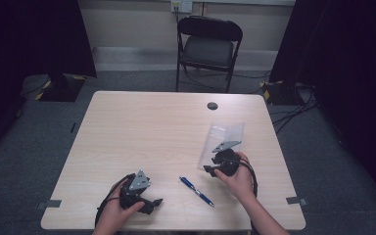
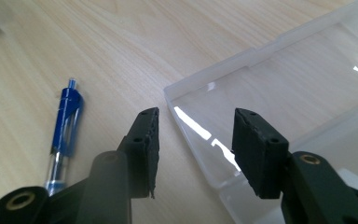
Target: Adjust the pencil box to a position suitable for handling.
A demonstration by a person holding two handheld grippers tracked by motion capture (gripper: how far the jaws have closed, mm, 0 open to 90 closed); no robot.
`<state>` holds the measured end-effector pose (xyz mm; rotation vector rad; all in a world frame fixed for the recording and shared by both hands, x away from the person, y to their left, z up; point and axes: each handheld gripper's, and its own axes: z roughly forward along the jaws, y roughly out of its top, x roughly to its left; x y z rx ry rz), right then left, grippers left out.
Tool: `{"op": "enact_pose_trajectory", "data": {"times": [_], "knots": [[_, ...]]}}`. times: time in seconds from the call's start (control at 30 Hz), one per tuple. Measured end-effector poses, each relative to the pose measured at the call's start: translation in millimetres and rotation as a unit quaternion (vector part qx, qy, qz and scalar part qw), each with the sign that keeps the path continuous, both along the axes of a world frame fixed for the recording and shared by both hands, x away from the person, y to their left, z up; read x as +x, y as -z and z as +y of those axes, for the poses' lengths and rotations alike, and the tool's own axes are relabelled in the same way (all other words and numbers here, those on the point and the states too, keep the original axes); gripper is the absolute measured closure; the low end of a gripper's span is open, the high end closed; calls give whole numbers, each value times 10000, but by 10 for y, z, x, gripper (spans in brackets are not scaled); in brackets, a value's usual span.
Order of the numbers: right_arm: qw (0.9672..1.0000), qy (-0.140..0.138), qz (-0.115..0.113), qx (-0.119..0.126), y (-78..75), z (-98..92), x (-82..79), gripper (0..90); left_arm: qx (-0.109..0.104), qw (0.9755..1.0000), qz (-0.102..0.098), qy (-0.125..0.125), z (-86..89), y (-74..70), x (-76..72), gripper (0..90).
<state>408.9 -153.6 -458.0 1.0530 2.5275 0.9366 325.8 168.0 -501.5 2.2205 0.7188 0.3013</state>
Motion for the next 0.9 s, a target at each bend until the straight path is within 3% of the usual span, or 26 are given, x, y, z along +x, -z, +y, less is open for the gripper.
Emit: {"op": "enact_pose_trajectory", "data": {"times": [0.1, 0.2, 0.37, 0.5, 0.63, 0.73, 0.77, 0.83, 0.9], "knots": [[9993, 211, 119, 275, 39, 66, 41, 475, 1, 10000, 1, 0, 0, 0, 0, 106], [9989, 303, 116, 325, 21, 118, 50, 457, 2, 10000, 1, 0, 0, 0, 0, 106], [9978, 607, 115, 261, 33, 274, 76, 399, 1, 10000, 2, -1, 0, 0, 0, 106], [9970, 767, 22, 83, 46, 391, 100, 415, 1, 10000, 1, 1, 0, 0, 0, 106], [9939, 1095, 77, -100, 107, 430, 151, 418, 2, 10000, 1, 2, 0, 0, 0, 106], [9925, 1206, 211, -48, 173, 420, 181, 461, 2, 10000, 1, 1, 0, 0, 0, 106], [9928, 1179, 212, -92, 190, 419, 182, 521, 1, 10000, 1, 0, 0, 0, 0, 106], [9938, 1096, 189, -84, 206, 410, 177, 544, 5, 10000, 0, 4, 1, -1, 0, 106], [9945, 1011, 247, -79, 193, 402, 163, 648, 4, 10000, 0, 3, 1, 0, 0, 106]]}}
